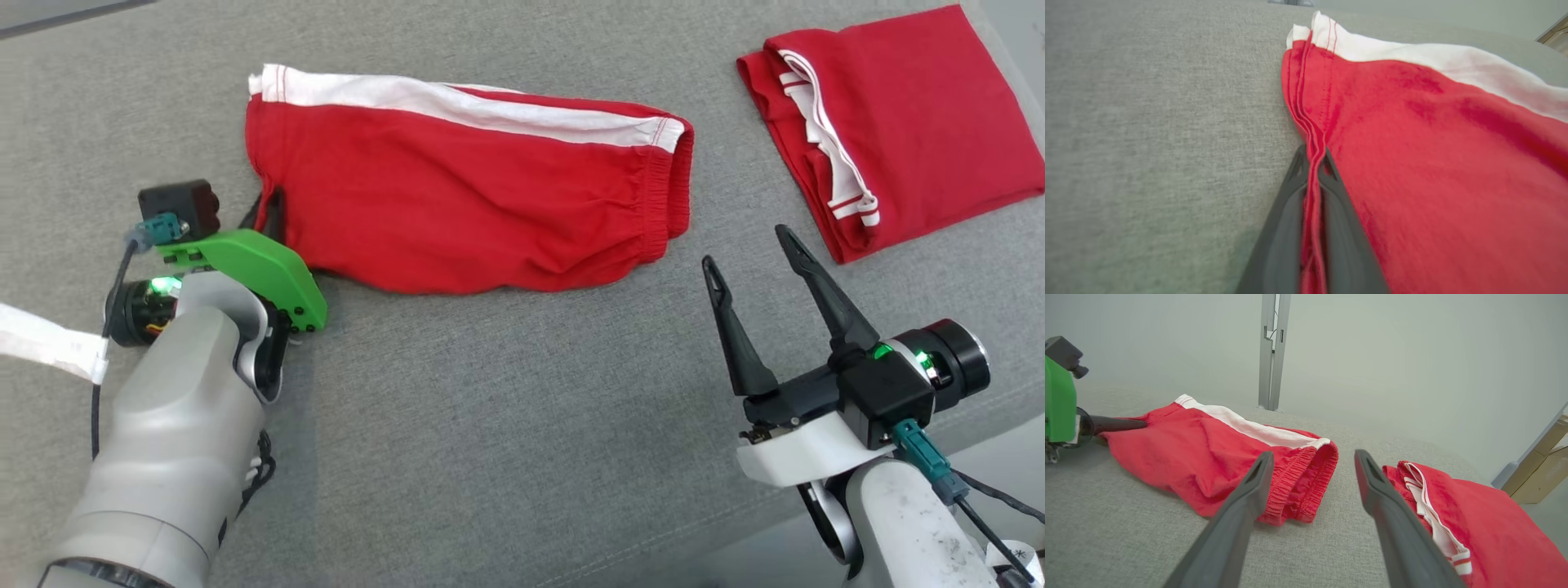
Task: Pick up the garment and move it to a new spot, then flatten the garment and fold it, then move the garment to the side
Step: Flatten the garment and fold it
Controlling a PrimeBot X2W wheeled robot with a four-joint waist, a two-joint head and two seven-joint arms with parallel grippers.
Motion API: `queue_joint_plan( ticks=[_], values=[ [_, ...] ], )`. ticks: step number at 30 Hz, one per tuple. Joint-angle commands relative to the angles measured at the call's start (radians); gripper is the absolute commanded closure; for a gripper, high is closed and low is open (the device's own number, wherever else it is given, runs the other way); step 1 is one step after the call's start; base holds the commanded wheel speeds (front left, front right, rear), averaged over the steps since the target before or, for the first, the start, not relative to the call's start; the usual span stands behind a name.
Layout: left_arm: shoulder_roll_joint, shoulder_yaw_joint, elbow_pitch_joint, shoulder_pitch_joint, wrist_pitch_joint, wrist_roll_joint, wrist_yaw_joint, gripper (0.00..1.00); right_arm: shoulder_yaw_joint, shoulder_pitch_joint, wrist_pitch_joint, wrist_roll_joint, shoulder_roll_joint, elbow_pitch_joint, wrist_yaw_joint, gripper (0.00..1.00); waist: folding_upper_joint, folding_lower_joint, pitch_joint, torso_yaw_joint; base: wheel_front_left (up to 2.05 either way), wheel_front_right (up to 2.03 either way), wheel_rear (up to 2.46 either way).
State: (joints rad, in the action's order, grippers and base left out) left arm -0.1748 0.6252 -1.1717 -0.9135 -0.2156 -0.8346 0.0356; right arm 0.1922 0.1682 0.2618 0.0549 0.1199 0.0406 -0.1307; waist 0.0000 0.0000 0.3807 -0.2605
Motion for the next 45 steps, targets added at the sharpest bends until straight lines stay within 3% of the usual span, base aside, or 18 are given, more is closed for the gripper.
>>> queue_joint_plan(
  ticks=[1, 7, 12, 19, 20, 21, 30, 38, 45],
  values=[
    [-0.006, -0.004, -0.022, 0.069, 0.0, -0.012, -0.005, 1.0, -0.008, -0.012, 0.004, 0.003, 0.006, -0.004, 0.0, 0.0, 0.0, 0.0, -0.039, 0.042, 0.0, 0.0, 0.0],
    [0.012, -0.046, 0.014, 0.133, -0.036, -0.043, -0.02, 1.0, -0.043, -0.028, 0.004, -0.026, 0.009, -0.032, 0.0, 0.0, 0.0, 0.0, -0.084, 0.088, 0.0, 0.0, 0.0],
    [0.019, -0.072, 0.061, 0.199, -0.044, -0.053, -0.025, 1.0, -0.081, -0.047, -0.002, -0.135, -0.021, -0.076, 0.0, 0.0, 0.0, 0.0, -0.124, 0.108, 0.0, 0.0, 0.0],
    [0.005, -0.106, 0.156, 0.285, -0.047, -0.025, -0.048, 0.98, -0.071, -0.043, -0.137, -0.248, -0.006, -0.124, 0.0, 0.0, 0.0, 0.0, -0.17, 0.117, 0.0, 0.0, 0.0],
    [0.002, -0.111, 0.169, 0.293, -0.047, -0.019, -0.052, 0.67, -0.071, -0.043, -0.149, -0.25, -0.001, -0.123, 0.0, 0.0, 0.0, 0.0, -0.175, 0.119, 0.0, 0.0, 0.0],
    [-0.003, -0.118, 0.188, 0.302, -0.048, -0.008, -0.058, 0.0, -0.071, -0.044, -0.16, -0.252, 0.002, -0.119, 0.0, 0.0, 0.0, 0.0, -0.179, 0.121, 0.0, 0.0, 0.0],
    [-0.031, -0.241, 0.431, 0.426, -0.048, 0.091, -0.09, 0.0, -0.066, -0.057, -0.265, -0.266, 0.028, -0.09, 0.0, 0.0, 0.0, 0.0, -0.21, 0.189, 0.0, 0.0, 0.0],
    [-0.014, -0.438, 0.827, 0.664, -0.048, 0.303, -0.022, 0.0, -0.078, 0.008, -0.459, -0.379, 0.02, -0.085, 0.0, 0.0, 0.0, 0.0, -0.245, 0.265, 0.0, 0.0, 0.0],
    [0.027, -0.525, 1.025, 0.822, -0.048, 0.429, 0.04, 0.0, -0.142, 0.098, -0.604, -0.359, 0.014, -0.147, 0.0, 0.0, 0.0, 0.0, -0.262, 0.315, 0.0, 0.0, 0.0]
  ],
)
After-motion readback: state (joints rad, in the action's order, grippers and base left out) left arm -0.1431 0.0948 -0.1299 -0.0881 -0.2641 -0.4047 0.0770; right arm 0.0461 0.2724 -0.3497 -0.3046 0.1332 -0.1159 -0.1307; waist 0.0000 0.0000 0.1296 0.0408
